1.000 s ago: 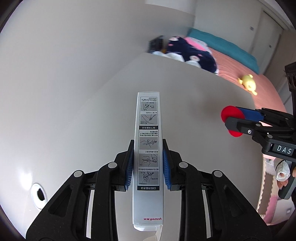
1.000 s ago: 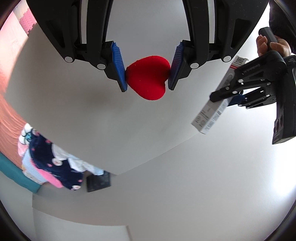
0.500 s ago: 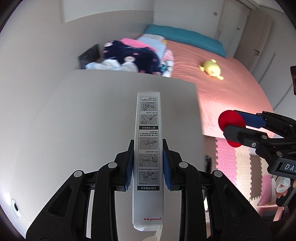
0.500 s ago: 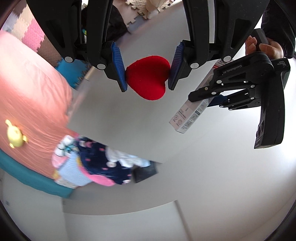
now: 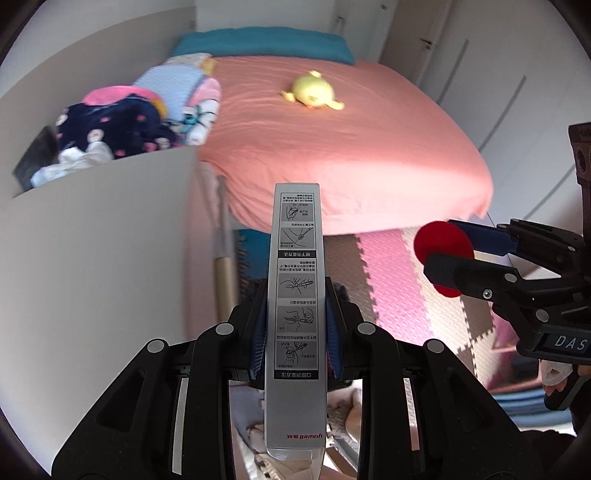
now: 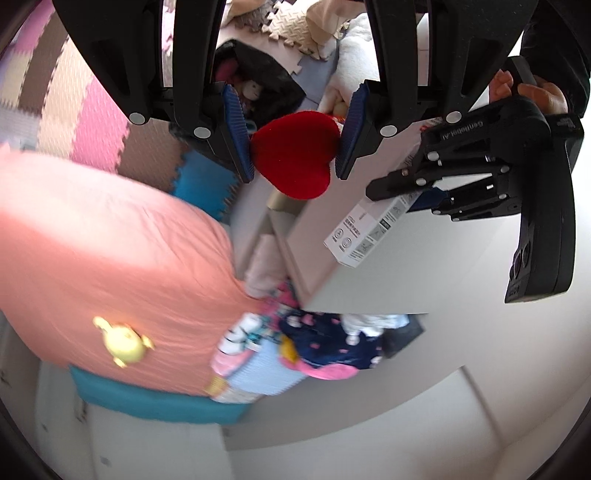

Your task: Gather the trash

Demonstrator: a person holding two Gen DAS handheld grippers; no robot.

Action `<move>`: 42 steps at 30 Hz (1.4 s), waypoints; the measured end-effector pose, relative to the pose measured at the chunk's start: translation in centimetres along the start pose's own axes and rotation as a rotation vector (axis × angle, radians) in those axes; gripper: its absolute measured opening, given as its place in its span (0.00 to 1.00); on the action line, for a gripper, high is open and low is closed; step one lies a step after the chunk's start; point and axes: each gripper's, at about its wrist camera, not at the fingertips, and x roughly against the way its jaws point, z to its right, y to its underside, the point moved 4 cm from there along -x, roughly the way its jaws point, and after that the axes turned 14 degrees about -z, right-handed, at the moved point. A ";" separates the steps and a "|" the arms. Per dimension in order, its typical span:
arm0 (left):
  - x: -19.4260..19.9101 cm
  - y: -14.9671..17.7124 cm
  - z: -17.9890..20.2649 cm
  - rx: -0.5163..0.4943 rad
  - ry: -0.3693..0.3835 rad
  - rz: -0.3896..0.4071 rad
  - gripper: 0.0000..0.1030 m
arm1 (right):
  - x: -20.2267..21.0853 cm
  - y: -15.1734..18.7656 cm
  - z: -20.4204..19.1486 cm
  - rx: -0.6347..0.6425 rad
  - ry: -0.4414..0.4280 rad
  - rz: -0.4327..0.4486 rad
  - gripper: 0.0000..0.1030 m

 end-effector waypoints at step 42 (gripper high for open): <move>-0.2 3.9 -4.8 0.075 -0.134 -0.046 0.94 | -2.1 0.7 -2.2 -0.089 -0.007 -0.046 0.97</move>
